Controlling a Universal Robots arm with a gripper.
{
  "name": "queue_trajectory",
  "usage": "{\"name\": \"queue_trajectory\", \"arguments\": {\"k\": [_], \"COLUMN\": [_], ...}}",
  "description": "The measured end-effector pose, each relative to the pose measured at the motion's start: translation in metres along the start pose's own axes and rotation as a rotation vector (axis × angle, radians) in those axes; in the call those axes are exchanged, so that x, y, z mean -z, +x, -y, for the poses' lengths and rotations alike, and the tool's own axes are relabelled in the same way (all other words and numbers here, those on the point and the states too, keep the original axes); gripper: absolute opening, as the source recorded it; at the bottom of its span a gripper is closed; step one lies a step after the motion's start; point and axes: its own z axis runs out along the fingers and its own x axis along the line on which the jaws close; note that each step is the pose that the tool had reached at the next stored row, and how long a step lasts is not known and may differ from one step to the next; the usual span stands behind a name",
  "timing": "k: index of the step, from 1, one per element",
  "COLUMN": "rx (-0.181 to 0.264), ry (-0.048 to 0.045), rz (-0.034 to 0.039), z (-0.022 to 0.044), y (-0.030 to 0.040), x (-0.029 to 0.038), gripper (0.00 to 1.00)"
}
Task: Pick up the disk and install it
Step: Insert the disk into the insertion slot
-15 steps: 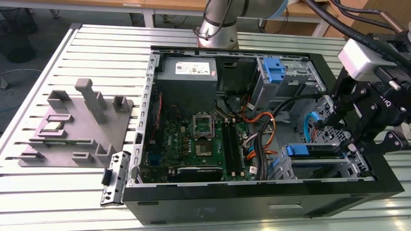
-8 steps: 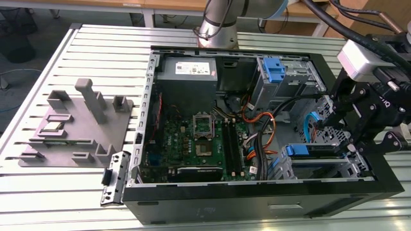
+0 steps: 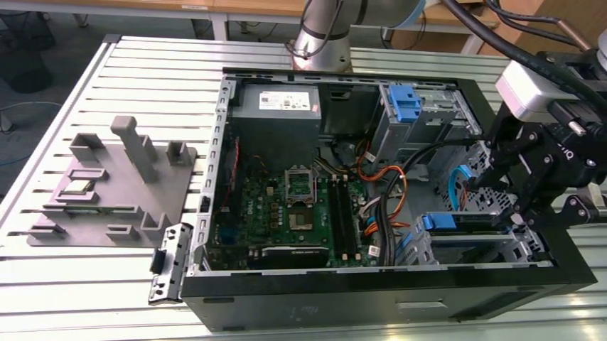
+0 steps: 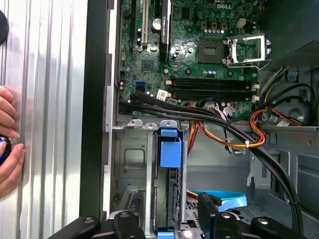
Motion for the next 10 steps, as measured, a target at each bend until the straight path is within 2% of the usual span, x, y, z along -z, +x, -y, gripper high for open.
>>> {"name": "queue_trajectory", "arguments": {"k": [10], "rx": [0.0], "ry": [0.0], "rz": [-0.0003], "z": [-0.001], "y": [-0.0036], "x": [-0.0017], "gripper": [0.56]}}
